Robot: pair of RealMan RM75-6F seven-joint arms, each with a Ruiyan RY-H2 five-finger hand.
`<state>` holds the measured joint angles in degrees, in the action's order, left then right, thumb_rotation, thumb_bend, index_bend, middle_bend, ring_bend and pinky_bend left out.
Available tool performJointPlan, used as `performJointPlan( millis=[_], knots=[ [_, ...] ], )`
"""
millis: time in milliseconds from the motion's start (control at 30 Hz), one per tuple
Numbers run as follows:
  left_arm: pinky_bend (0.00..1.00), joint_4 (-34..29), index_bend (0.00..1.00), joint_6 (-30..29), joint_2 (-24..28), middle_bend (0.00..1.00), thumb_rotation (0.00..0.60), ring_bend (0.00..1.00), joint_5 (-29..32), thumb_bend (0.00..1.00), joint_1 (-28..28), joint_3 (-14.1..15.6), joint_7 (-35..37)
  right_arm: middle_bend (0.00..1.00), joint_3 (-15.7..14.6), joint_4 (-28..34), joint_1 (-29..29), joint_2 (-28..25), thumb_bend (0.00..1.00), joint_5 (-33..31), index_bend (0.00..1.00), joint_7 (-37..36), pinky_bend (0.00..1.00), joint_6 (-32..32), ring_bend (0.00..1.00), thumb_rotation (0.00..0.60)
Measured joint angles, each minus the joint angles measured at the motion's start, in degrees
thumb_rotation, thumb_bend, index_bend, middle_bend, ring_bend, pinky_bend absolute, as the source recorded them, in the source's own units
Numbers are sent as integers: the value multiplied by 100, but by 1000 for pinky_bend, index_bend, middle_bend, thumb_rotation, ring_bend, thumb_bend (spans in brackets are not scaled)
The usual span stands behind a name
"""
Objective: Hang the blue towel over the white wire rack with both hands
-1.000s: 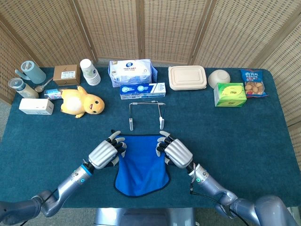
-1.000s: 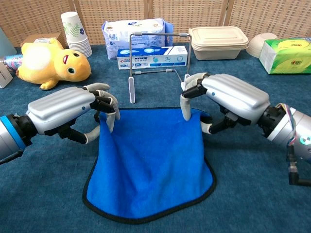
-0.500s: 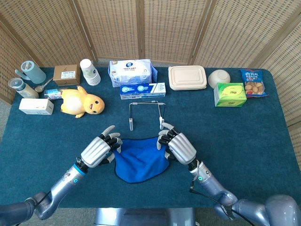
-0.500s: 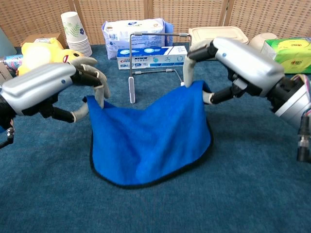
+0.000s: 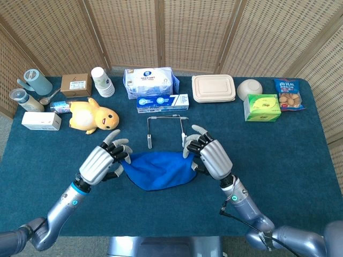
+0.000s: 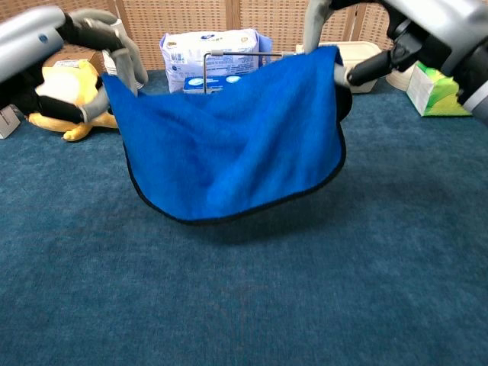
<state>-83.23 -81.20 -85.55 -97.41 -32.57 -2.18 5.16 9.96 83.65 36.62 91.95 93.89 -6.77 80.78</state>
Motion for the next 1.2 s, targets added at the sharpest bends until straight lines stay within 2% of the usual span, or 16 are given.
performJointPlan(
  millis=[300,533,867,1200],
  knots=[
    [42,-607,823,-60,495,427,600,260,333,653,15,-441,109,556,456,579,87,-377,454,-309,1000,195,179,-121,351,600],
    [41,-829,824,89,626,427,600,261,731,651,-63,-778,270,557,879,725,231,-492,452,-757,1000,159,180,-324,354,600],
    [41,-847,823,365,654,427,600,261,1202,644,-290,-1252,415,560,1282,709,459,-531,453,-1316,1000,83,179,-614,354,600],
    [34,-597,823,674,569,427,600,261,1539,634,-592,-1584,389,560,1558,336,724,-409,453,-1683,1000,50,179,-817,356,600]
  ],
)
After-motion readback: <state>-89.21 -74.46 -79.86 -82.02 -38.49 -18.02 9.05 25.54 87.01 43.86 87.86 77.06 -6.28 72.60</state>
